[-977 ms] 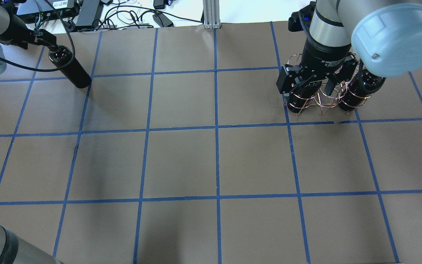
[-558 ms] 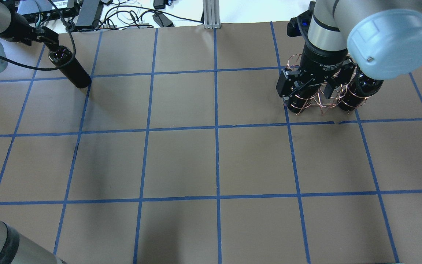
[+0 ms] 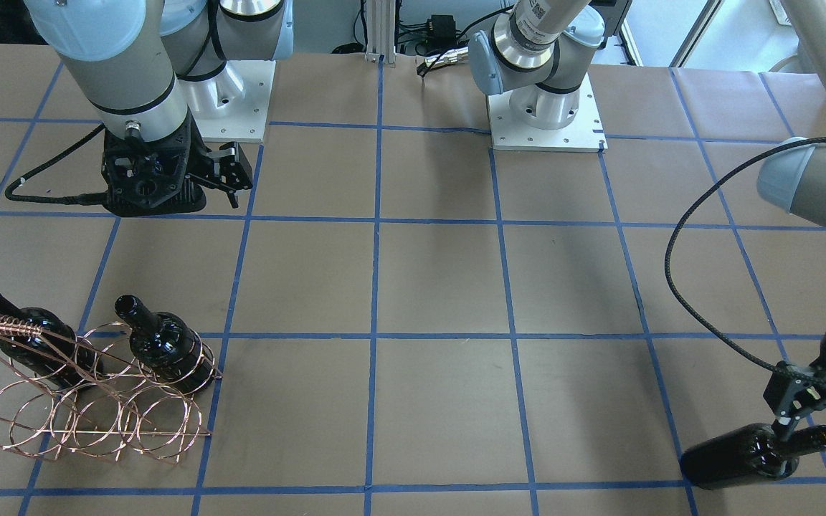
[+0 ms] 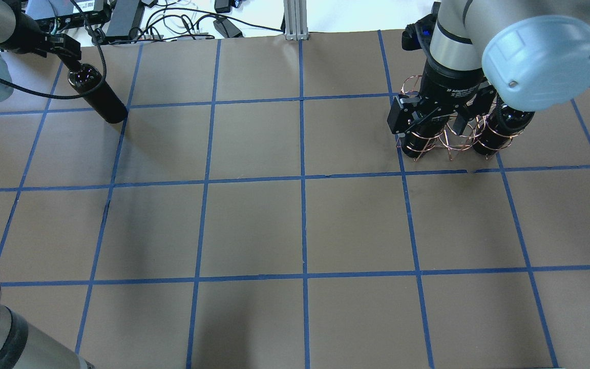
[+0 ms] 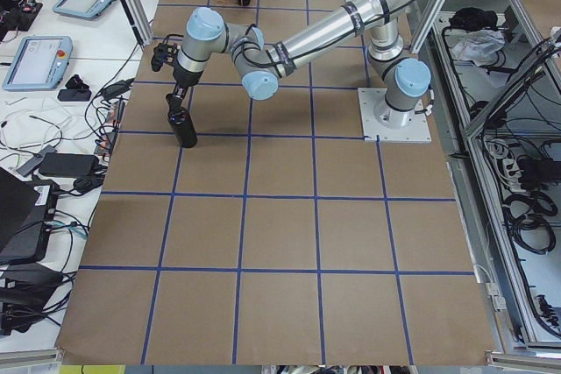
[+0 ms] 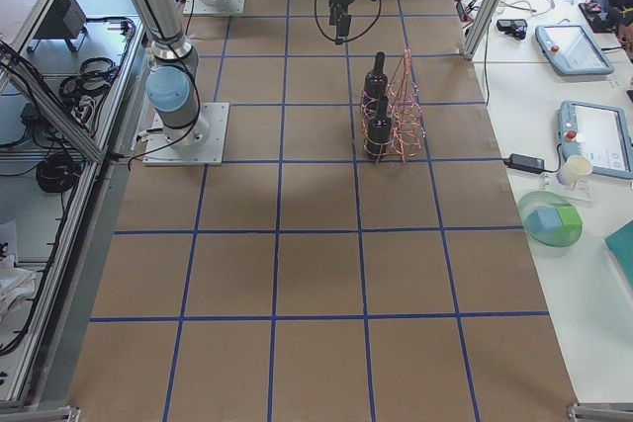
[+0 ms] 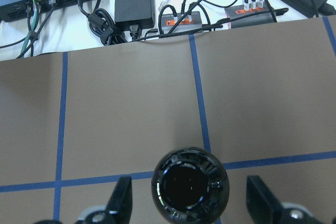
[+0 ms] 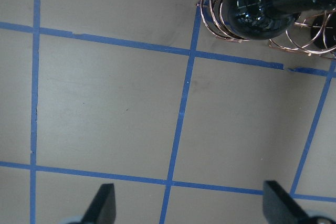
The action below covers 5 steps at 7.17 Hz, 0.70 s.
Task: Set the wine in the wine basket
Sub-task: 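Close the left gripper around the black bottle's neck, then lift the bottle with the left gripper and carry it toward the table center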
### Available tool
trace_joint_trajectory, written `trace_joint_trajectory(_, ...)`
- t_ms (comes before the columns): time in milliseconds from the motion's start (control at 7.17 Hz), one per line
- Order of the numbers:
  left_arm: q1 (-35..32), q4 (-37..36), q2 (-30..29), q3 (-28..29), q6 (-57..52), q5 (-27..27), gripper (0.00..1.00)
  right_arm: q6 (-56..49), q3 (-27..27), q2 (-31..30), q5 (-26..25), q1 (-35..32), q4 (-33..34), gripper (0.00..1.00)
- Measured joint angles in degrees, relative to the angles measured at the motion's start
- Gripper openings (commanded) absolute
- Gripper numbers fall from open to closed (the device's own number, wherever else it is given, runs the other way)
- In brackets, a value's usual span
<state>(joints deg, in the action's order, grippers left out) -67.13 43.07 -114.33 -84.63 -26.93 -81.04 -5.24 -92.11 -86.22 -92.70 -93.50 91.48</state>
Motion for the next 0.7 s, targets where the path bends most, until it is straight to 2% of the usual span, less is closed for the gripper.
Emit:
trace_joint_trajectory(419,-0.01,-0.12,-0.63,1.03,-1.31,0.76,0.75,0.06,0.00,-0.05,-0.19,-0.01,1.57,1.00)
trace_joint_trajectory(558,0.00,0.08,-0.77,1.09,-1.64,0.78,0.57,0.08,0.00,-0.14,-0.17,-0.02,1.62,1.00)
trace_joint_trajectory(698,0.04,0.38,-0.84,1.11,-1.76,0.77,0.51,0.10,0.00,-0.14,-0.10,-0.02,1.66,1.00)
